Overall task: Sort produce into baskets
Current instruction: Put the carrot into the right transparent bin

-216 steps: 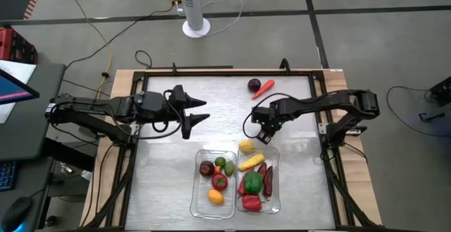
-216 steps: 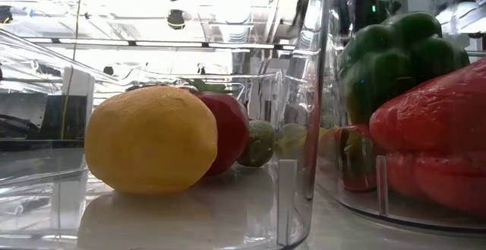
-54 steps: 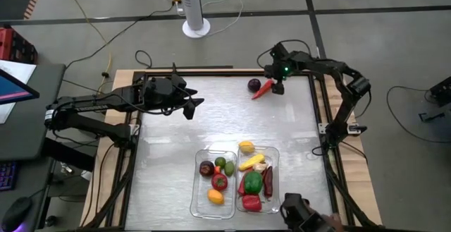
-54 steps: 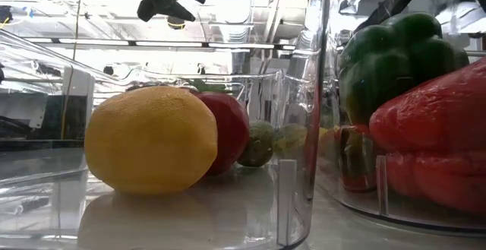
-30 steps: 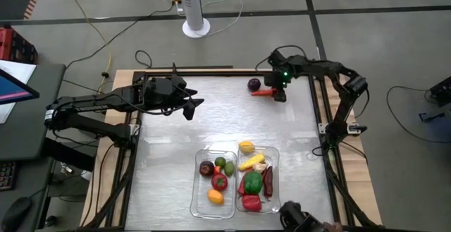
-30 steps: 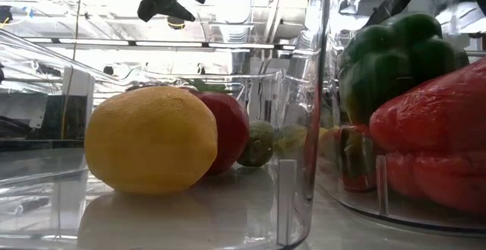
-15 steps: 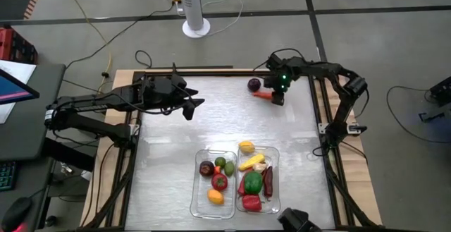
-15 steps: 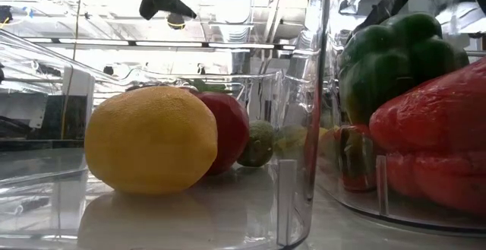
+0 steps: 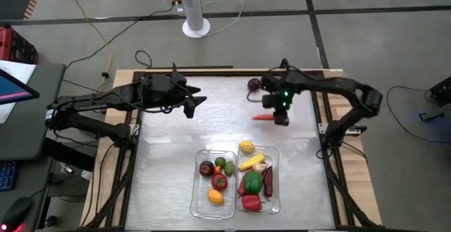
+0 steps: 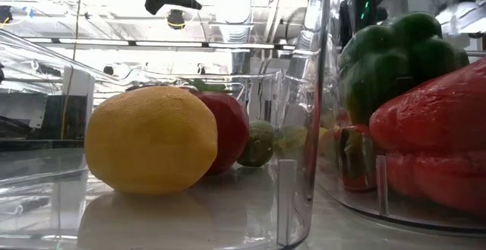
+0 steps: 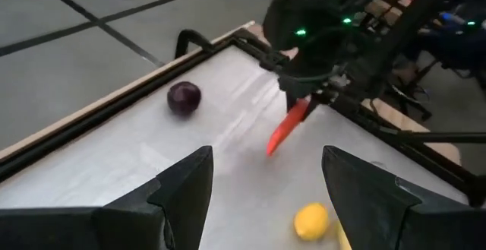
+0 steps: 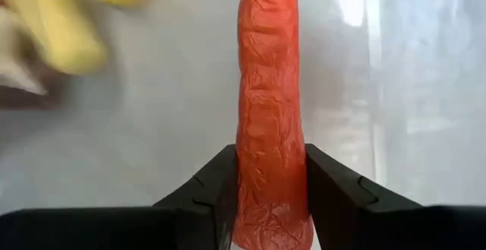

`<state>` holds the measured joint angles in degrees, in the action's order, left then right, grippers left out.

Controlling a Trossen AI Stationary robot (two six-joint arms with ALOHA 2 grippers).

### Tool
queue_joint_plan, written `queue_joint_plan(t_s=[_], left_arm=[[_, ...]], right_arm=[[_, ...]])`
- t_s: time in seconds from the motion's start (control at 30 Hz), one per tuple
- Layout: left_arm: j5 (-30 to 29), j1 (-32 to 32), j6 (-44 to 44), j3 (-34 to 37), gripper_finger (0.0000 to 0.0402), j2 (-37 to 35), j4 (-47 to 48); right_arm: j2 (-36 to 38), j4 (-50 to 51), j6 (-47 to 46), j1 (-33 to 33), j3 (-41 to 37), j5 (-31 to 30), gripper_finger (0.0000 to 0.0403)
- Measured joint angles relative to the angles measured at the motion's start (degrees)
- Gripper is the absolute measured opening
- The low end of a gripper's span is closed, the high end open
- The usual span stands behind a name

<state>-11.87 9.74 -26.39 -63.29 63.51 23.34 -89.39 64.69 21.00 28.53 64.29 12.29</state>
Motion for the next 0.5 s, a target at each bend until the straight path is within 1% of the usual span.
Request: queue_joint_plan(t_s=[0.17,0.23,0.3,0.37,0.5], left_arm=[[3.5,-0.4,-0.9,0.0,0.0233,0.0,-0.5],[3.9,-0.8,-0.9,0.0,0.0233,0.0,-0.5],[3.9,-1.2,-0.9,0.0,0.0233,0.0,-0.5],[3.9,-1.4,-1.1,0.0,0.0233,0.3,-0.6],[3.4,-1.4,-1.0,0.0,0.0233,1.3,-1.1]], right_arm=[[7.5,-0.5,-12.2,-9.8,0.0,1.3,0.016],[10.0,-1.4,-17.6,-13.7,0.0,1.6,0.016],[12.4,-2.8,-22.9,-17.7,0.0,3.7,0.016],[14.1,-6.1,-28.6,-22.0,0.0,6.0,0.0164],[15.4,-14.3,-39.4,-31.2,0.1,5.9,0.0173]])
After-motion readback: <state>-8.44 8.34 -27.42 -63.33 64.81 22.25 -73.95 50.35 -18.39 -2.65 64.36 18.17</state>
